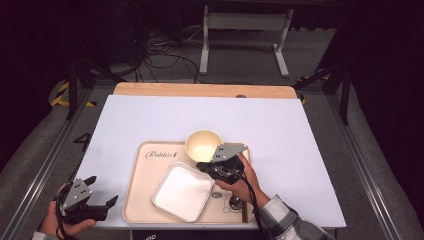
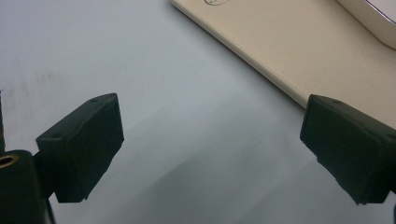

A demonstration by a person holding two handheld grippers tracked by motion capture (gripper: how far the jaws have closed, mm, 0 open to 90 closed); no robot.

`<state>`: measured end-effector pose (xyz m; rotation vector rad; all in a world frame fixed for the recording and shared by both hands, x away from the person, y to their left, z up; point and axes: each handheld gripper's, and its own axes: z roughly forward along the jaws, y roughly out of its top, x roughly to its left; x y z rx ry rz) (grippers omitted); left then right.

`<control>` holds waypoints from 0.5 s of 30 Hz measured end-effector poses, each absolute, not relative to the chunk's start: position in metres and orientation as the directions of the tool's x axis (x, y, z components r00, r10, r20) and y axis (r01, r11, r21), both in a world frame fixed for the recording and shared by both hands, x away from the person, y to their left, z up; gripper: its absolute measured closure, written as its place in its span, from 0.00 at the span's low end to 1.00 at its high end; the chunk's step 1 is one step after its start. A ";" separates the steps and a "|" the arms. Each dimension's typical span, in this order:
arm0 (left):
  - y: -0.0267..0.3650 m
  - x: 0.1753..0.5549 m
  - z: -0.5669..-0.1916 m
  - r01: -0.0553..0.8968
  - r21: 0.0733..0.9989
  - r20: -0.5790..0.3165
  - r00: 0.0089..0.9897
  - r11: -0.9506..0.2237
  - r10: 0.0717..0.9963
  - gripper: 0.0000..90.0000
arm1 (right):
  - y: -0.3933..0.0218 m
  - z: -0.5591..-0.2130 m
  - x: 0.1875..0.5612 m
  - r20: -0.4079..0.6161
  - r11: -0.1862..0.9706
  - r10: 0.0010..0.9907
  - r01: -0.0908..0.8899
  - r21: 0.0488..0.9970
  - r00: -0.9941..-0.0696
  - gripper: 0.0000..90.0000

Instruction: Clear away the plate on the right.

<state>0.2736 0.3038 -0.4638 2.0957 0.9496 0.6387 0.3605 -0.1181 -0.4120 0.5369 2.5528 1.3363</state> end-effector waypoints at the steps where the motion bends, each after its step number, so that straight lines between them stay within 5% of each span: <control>1: 0.303 0.274 -0.464 0.418 0.786 0.132 0.606 -0.455 0.785 0.08 | -0.118 -0.412 0.359 -0.016 0.526 0.406 0.220 0.821 -0.914 1.00; 15: 0.301 0.273 -0.463 0.422 0.778 0.145 0.602 -0.466 0.786 0.08 | -0.102 -0.429 0.322 0.032 0.630 0.279 0.208 0.748 -0.960 1.00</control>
